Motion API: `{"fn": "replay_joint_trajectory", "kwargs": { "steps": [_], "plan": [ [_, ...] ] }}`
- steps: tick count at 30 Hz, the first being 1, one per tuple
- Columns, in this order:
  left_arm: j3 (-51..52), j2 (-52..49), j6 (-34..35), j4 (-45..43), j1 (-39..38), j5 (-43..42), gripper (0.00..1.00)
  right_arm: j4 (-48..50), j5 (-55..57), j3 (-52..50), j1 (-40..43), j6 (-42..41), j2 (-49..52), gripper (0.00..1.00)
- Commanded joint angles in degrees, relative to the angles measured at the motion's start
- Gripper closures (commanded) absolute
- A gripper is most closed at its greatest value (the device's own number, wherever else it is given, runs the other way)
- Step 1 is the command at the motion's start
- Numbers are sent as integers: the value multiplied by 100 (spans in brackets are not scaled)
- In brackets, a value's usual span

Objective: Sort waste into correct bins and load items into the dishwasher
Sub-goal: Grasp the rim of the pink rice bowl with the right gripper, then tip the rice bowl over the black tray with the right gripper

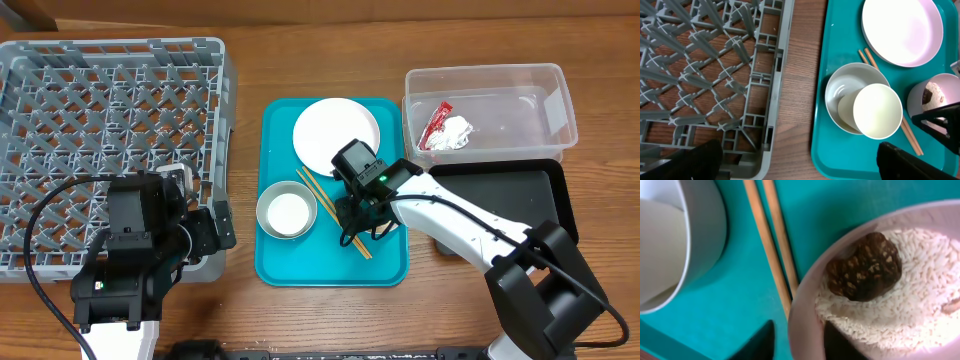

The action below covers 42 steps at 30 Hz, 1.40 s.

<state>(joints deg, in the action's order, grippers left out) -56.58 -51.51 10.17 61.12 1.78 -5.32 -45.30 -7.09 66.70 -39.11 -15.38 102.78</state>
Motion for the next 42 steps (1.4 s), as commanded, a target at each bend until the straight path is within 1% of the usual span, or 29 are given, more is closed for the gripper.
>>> {"fn": "replay_joint_trajectory", "kwargs": {
  "steps": [1, 2, 8, 10, 15, 18, 21, 25, 29, 35, 36, 42],
  "plan": [
    [-122, 13, 13, 2, -31, -44, 0, 37, 15, -168, -15, -160, 13, 74],
    [-122, 13, 13, 2, -31, -44, 0, 44, 4, -214, -15, -164, 13, 75],
    [-122, 13, 13, 0, -31, -44, 0, 37, -26, -199, -15, -249, 11, 94],
    [-122, 13, 13, 2, -31, -44, 0, -33, -26, -118, -15, -249, 9, 96],
    [-122, 13, 13, 15, -31, -44, 0, -544, 164, 433, -15, -339, -103, 96],
    [-122, 13, 13, 15, -31, -42, 0, -691, 411, 671, 9, -629, -439, 96],
    [-122, 13, 13, 15, -31, -37, 0, -691, 404, 693, 146, -885, -815, 96],
    [-122, 13, 13, 13, -31, 0, 0, -833, 238, 691, 667, -1167, -1325, 96],
    [-122, 13, 13, 13, -31, -2, 0, -1016, -415, 686, 1462, -1154, -1482, 96],
    [-122, 13, 13, 11, -31, -2, 0, -966, -2083, 426, 2778, -520, -1469, 96],
    [-122, 13, 13, 9, -31, -2, 0, -901, -2511, 275, 3154, -358, -1469, 96],
    [-122, 13, 15, -9, -31, -4, 0, -645, -3904, -387, 4336, 319, -1434, 96]
  ]
}}
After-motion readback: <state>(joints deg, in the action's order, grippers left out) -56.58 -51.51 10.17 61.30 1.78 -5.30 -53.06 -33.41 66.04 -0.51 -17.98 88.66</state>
